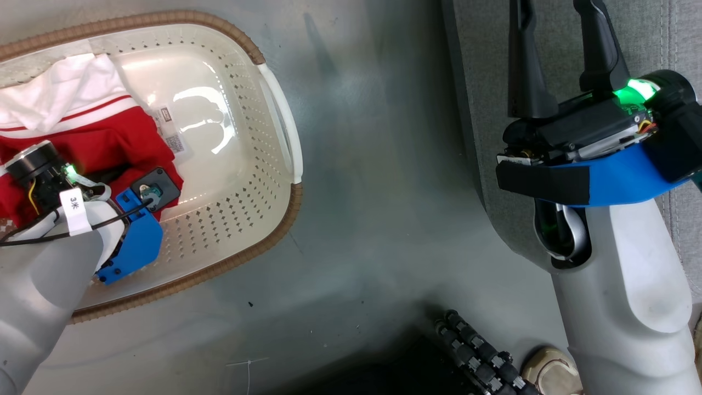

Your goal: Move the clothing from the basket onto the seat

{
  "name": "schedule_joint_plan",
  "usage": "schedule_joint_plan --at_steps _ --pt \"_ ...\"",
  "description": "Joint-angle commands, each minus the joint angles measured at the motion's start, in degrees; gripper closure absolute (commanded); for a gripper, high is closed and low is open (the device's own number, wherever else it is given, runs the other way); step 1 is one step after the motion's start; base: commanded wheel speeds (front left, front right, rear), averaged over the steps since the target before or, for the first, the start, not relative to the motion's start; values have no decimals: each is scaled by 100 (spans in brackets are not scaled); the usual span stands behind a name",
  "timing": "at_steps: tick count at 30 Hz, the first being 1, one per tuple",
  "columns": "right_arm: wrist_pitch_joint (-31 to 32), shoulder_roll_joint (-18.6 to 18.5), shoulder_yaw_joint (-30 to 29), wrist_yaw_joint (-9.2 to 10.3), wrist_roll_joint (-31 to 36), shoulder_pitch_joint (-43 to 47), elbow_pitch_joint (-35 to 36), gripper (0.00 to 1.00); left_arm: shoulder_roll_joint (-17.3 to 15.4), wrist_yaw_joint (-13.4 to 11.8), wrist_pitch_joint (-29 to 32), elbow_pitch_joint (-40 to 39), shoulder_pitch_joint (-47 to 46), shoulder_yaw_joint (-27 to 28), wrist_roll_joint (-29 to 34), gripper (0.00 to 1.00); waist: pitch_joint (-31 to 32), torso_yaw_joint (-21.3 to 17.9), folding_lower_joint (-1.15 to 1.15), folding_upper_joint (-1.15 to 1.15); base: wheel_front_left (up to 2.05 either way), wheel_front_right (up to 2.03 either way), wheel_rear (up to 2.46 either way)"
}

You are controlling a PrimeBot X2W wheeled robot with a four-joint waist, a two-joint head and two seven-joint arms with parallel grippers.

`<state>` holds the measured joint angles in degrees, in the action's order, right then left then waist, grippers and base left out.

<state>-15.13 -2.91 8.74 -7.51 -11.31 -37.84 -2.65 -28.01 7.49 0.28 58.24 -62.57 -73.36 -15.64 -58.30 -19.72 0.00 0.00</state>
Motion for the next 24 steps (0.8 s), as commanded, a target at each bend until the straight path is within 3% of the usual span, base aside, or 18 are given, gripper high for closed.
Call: schedule_joint_plan --at_steps 1,3,5,6,24 --pt "-2 4 -8 4 -26 -112 48 0 -33 -3 81 45 -74 -11 -17 0 -47 -22 0 0 0 0 0" --pt "-2 4 -16 4 -31 -109 63 0 -12 -3 211 78 -71 -11 1 0 -72 -31 0 0 0 0 0" --pt "-2 4 -25 4 -26 -114 63 0 5 -3 271 66 -76 -11 9 93 -87 -33 0 0 0 0 0" --pt "-2 4 -28 4 -23 -116 60 0 9 -3 303 53 -71 -12 22 100 -88 -32 0 0 0 0 0" --pt "-2 4 -146 4 149 -10 -89 0 281 -3 -22 -133 50 -12 -222 100 342 242 0 0 0 0 0"
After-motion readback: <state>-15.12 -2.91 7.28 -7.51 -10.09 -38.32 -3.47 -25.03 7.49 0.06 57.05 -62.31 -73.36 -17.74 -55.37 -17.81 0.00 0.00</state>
